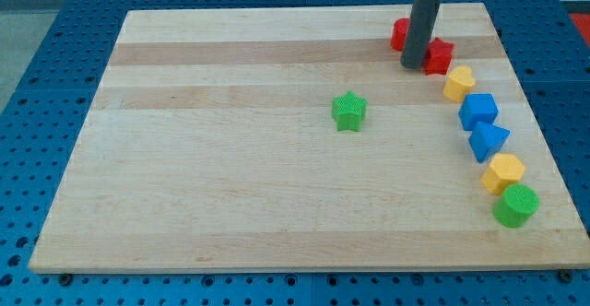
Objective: Place the red star above the heart
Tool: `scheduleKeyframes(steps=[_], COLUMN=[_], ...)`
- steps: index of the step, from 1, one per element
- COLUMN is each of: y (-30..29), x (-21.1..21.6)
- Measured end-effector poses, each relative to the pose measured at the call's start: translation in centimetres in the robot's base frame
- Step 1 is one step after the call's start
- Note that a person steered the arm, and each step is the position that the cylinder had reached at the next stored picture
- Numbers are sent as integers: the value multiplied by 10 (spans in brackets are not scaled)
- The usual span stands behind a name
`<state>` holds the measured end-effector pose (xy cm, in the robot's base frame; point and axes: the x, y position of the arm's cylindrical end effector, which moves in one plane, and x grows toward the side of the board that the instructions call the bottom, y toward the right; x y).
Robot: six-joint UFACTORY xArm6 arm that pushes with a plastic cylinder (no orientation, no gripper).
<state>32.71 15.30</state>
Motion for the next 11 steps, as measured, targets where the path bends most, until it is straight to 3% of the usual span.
scheduleKeyframes(steps=[4, 11], y=[1, 16], x=[-20, -3])
